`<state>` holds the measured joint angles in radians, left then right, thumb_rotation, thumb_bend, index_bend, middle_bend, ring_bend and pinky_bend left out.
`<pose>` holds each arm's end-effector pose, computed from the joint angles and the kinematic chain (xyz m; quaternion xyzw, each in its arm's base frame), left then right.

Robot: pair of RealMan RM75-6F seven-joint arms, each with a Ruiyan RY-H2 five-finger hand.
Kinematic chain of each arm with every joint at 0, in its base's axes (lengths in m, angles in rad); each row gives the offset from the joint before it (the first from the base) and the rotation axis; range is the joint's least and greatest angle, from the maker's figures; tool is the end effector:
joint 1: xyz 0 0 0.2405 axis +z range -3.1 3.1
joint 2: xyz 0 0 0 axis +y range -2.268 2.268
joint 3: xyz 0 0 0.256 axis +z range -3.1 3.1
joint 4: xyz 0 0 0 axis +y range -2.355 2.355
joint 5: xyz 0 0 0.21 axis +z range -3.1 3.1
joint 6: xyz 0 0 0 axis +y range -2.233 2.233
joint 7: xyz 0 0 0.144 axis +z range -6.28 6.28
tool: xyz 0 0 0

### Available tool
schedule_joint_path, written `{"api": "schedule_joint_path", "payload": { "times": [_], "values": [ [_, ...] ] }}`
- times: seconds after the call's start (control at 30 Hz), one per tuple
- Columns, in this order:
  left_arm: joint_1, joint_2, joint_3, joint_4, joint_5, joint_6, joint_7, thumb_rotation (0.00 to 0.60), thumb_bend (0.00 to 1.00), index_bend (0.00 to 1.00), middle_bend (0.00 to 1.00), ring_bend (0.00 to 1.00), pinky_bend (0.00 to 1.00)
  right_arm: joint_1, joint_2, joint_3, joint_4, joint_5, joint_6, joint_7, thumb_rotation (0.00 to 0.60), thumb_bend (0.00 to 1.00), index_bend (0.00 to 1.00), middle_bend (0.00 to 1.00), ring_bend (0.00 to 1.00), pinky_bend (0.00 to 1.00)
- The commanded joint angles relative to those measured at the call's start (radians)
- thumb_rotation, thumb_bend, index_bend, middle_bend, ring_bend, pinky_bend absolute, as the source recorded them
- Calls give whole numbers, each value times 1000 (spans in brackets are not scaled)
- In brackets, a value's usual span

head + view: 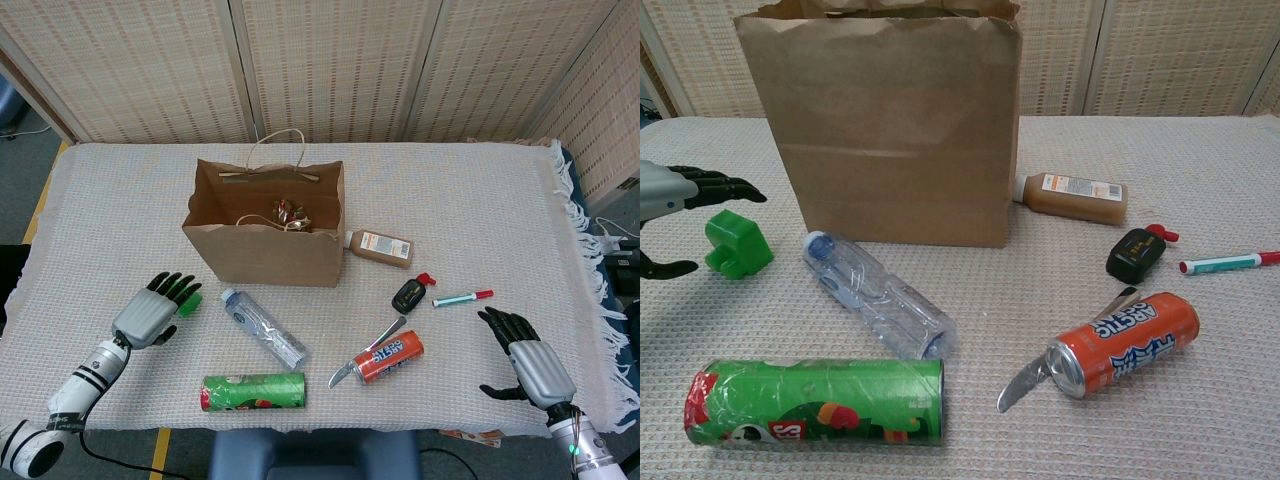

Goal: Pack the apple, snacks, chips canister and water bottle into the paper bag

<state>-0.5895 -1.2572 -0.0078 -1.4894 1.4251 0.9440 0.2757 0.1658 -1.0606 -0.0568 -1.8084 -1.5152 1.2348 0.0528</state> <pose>-0.2439 0.3047 0.0551 -0.8185 -0.2740 -0.2515 0.4378 -0.2794 -0.1696 0.1132 0.6437 -0.5103 0.3491 0.4509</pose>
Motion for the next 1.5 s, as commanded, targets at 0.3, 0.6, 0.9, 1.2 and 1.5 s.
{"api": "schedule_joint_path", "payload": {
  "times": [0.3, 0.6, 0.9, 1.2, 1.5],
  "values": [
    [-69, -108, -18, 106, -24, -82, 37, 600, 372, 0, 0, 0, 84, 4, 3, 2, -7, 14, -12, 2, 600, 0, 0, 0, 0, 0],
    [-98, -190, -27, 254, -91, -142, 80, 600, 410, 3, 0, 0, 143, 5, 5, 2, -12, 21, -18, 5, 600, 0, 0, 0, 0, 0],
    [-82, -207, -26, 318, -139, -146, 80, 600, 535, 426, 282, 287, 444, 7, 4, 3, -11, 24, -21, 7, 600, 0, 0, 0, 0, 0],
    [9, -158, -86, 290, -126, 103, 0, 600, 628, 758, 704, 646, 769, 3, 0, 4, -10, 23, -12, -1, 600, 0, 0, 0, 0, 0],
    [99, -119, -366, 114, -383, 360, -100, 600, 639, 760, 711, 653, 755, -3, -6, 3, -2, 7, 5, -1, 600, 0, 0, 0, 0, 0]
  ]
}}
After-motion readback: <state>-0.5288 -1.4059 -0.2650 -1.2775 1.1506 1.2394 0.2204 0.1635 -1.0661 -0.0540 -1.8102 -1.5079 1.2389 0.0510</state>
